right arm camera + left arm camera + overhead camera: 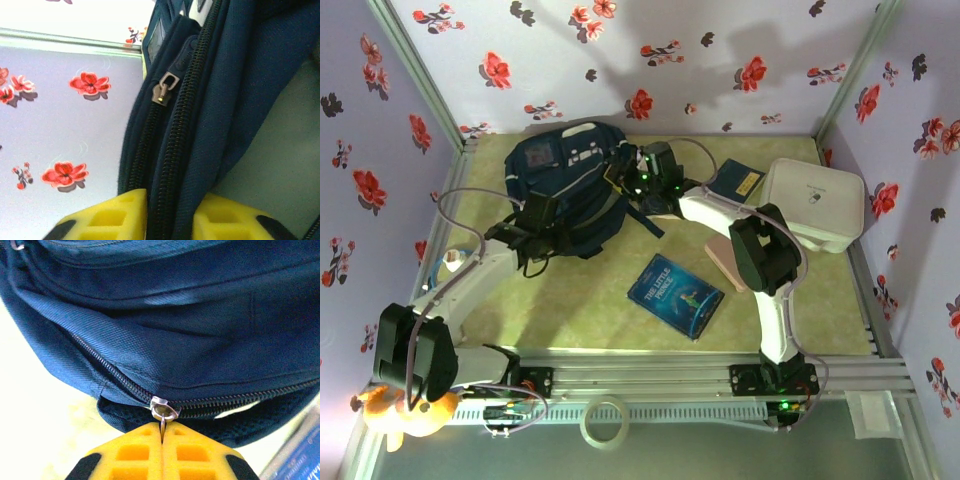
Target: Pack the student bag
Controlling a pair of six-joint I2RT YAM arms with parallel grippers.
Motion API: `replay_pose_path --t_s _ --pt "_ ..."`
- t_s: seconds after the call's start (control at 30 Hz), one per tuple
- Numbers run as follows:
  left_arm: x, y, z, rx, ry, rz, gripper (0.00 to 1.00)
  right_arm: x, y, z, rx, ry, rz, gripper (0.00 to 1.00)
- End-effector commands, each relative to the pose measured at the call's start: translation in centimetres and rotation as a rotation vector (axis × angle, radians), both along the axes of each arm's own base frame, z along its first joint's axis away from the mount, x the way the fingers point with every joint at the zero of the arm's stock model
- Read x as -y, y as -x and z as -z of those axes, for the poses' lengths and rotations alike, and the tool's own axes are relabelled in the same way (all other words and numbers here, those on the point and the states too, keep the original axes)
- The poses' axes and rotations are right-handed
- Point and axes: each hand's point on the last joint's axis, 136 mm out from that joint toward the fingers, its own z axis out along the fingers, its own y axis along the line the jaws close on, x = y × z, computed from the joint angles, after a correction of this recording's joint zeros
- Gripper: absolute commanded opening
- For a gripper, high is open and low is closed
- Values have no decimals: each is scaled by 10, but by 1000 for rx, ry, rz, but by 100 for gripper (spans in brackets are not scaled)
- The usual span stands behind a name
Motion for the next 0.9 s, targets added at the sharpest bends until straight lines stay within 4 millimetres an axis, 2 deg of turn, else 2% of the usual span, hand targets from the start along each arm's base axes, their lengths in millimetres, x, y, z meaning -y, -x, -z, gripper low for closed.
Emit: replay_pose_path --t_s 0.0,0.07,0.13,0.27,0.33,0.43,0.57,0.7,0.87 --pt "23 0 -22 20 56 138 0 22 -16 -19 43 0 64 46" --pt "32 -1 -23 17 58 175 0 37 -8 -11 -1 44 101 58" --pt "39 -2 -21 2 58 203 0 54 1 -1 -35 103 143 65" --pt "50 -5 -13 -34 45 243 0 81 21 11 -93 198 201 73" --pt "54 -6 -10 -53 42 255 0 86 31 22 -143 206 217 74" --pt "59 -7 -5 -90 37 277 0 84 47 41 -228 198 217 75" --pt "63 -7 -1 -121 32 294 0 68 62 63 -301 187 195 78" --pt "65 -6 0 -134 29 303 0 47 66 77 -357 152 152 78" --pt "66 -4 0 -148 29 317 0 42 62 84 -364 158 157 77"
